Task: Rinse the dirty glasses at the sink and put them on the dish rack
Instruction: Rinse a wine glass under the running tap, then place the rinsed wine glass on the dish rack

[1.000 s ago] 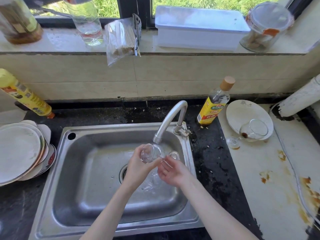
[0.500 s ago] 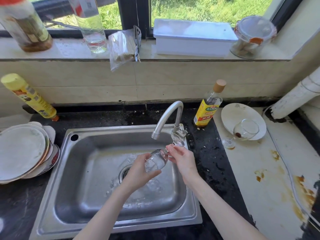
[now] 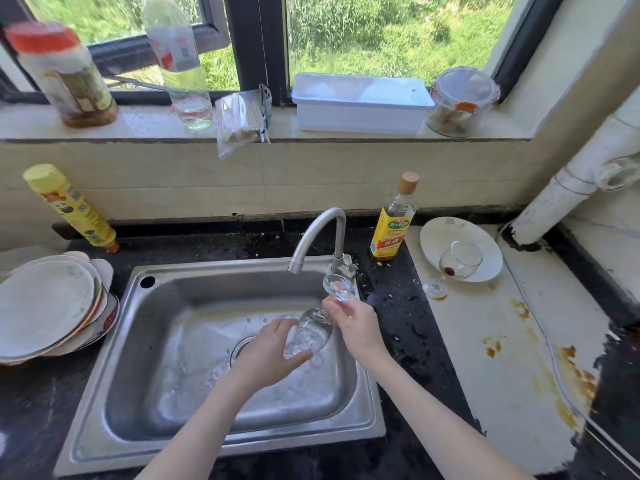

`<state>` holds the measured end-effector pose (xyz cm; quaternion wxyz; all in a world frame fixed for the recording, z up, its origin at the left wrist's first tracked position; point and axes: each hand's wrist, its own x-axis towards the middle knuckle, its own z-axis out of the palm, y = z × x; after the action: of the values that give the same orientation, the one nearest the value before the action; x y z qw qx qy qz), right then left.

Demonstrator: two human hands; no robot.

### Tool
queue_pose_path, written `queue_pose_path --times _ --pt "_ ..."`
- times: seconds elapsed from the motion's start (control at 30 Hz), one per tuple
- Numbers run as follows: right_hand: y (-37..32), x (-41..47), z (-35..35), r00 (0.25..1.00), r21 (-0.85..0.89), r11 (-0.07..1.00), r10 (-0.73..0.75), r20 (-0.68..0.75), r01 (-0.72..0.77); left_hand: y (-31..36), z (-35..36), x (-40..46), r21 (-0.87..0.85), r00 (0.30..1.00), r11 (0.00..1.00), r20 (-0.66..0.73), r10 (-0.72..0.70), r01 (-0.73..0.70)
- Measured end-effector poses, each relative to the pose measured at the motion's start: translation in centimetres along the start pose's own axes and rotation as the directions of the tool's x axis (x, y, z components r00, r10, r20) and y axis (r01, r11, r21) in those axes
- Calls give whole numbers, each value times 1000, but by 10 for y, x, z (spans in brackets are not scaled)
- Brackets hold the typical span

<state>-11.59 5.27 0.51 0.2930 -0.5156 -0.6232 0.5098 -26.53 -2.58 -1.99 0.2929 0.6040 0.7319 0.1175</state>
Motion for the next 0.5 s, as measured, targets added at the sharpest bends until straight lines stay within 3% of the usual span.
queue_pose_path --times 0.13,0.27,0.5 --pt "9 -13 -19 1000 -93 996 -11 -8 10 0 0 -17 160 994 987 -107 26 -8" --pt "10 -29 -44 999 -158 987 -41 -19 37 15 -3 -28 237 964 967 -224 143 -89" --pt "1 -90 -85 960 -88 996 -57 -275 33 47 -5 -36 336 884 863 -147 443 -377"
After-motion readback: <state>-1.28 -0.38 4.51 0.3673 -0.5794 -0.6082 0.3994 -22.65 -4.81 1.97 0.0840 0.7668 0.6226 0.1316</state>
